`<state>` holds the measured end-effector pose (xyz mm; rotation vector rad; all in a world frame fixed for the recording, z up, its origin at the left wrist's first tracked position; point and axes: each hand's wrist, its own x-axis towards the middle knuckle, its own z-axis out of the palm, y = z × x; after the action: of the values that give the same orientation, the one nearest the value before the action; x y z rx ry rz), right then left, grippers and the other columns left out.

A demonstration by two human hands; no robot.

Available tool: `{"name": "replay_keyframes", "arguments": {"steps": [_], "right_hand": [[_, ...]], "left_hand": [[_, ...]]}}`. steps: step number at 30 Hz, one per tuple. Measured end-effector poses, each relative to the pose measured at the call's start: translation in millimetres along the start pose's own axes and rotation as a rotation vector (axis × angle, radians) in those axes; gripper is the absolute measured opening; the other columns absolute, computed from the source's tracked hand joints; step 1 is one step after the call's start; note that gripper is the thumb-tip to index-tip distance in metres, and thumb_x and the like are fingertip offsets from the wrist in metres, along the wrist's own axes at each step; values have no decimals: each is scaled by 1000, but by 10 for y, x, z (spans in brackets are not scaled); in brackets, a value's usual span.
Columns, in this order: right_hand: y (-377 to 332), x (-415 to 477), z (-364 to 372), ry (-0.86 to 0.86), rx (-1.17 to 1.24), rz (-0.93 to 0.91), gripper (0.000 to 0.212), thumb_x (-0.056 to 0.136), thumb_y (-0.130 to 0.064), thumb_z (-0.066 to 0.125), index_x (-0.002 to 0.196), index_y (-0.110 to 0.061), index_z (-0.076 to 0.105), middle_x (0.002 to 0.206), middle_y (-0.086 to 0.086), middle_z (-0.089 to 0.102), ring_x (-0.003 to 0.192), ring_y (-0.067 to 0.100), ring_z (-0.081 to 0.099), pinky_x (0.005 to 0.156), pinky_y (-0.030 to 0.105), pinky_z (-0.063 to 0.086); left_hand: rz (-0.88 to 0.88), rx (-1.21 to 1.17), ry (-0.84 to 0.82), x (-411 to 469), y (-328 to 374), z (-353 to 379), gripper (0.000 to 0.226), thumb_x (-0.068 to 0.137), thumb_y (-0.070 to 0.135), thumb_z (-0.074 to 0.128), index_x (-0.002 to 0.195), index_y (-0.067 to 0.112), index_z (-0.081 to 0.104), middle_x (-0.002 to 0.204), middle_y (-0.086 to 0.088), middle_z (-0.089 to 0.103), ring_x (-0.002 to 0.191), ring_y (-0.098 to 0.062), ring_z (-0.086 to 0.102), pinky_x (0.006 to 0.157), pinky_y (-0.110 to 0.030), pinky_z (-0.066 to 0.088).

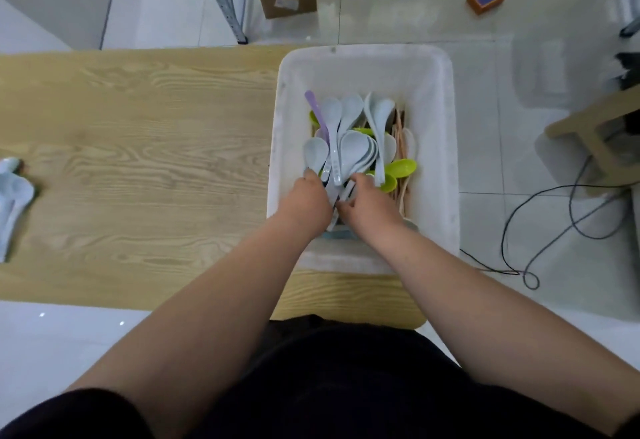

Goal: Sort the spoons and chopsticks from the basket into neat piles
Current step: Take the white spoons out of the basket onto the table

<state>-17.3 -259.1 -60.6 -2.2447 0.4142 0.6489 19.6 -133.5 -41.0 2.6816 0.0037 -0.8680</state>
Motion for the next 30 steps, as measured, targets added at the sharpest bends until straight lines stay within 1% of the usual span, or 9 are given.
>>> {"name": "replay_keyframes", "arguments": {"steps": [4, 5, 8, 12, 15, 20, 26, 28, 30], "right_hand": [[-9, 72, 80, 72, 9, 42, 44, 95, -39, 61, 131, -21, 42, 122, 7, 61, 101, 31, 63, 80, 39, 47], [-18, 85, 93, 81, 21, 52, 46, 95, -40, 62, 131, -21, 41, 125, 7, 60, 104, 31, 63, 79, 38, 46], [-46, 122, 121, 101, 45, 86, 48, 93, -46, 64, 126, -21, 40, 125, 7, 60, 104, 31, 63, 74, 36, 43], [-103, 160, 116, 108, 14, 128, 50, 91, -48, 63, 123, -19, 37, 124, 9, 58, 99, 30, 62, 72, 37, 43], [-138, 162, 106, 95, 24, 148, 53, 88, -44, 65, 124, -18, 34, 122, 10, 54, 92, 29, 56, 71, 36, 40], [-130, 161, 114, 122, 35, 179, 68, 84, -39, 69, 133, -14, 28, 125, 14, 55, 103, 34, 61, 73, 37, 41], [-59, 64, 66, 130, 134, 167, 62, 87, -29, 69, 131, -17, 27, 108, 4, 63, 89, 27, 62, 71, 34, 45], [-10, 19, 33, 146, 175, 173, 64, 89, -24, 69, 136, -16, 27, 105, 2, 62, 86, 23, 60, 73, 34, 46], [37, -23, 1, 160, 232, 184, 62, 89, -19, 68, 138, -16, 30, 105, 3, 65, 86, 21, 64, 78, 38, 53]], "left_hand": [[-41, 105, -3, 109, 59, -7, 30, 101, 11, 40, 125, 5, 56, 129, -17, 47, 115, -28, 50, 86, -28, 40], [-53, 85, 7, 164, 30, 13, 30, 99, 10, 45, 127, 3, 52, 127, -17, 49, 113, -29, 53, 85, -30, 41], [-69, 58, -12, 233, 15, 16, 57, 90, 2, 65, 136, -4, 32, 129, -21, 53, 115, -34, 59, 82, -33, 46], [-58, 19, -9, 234, 2, 70, 53, 97, 15, 58, 137, -4, 29, 123, -19, 59, 109, -33, 63, 73, -32, 41], [-33, 28, -6, 235, -20, 97, 53, 95, 9, 54, 139, -5, 26, 118, -18, 62, 105, -33, 64, 72, -33, 40], [-28, -71, -49, 229, -60, 107, 49, 92, 10, 61, 132, 1, 35, 117, -16, 62, 104, -34, 64, 72, -35, 42], [-67, -213, -103, 182, -73, 42, 37, 87, 16, 67, 116, 6, 47, 104, -13, 65, 75, -28, 62, 58, -29, 44], [-70, -275, -113, 153, -89, 14, 32, 85, 16, 68, 111, 8, 49, 99, -12, 66, 74, -28, 63, 53, -28, 44], [-67, -316, -95, 112, -107, -12, 29, 85, 14, 67, 109, 9, 51, 98, -11, 65, 78, -30, 65, 58, -31, 50]]}}
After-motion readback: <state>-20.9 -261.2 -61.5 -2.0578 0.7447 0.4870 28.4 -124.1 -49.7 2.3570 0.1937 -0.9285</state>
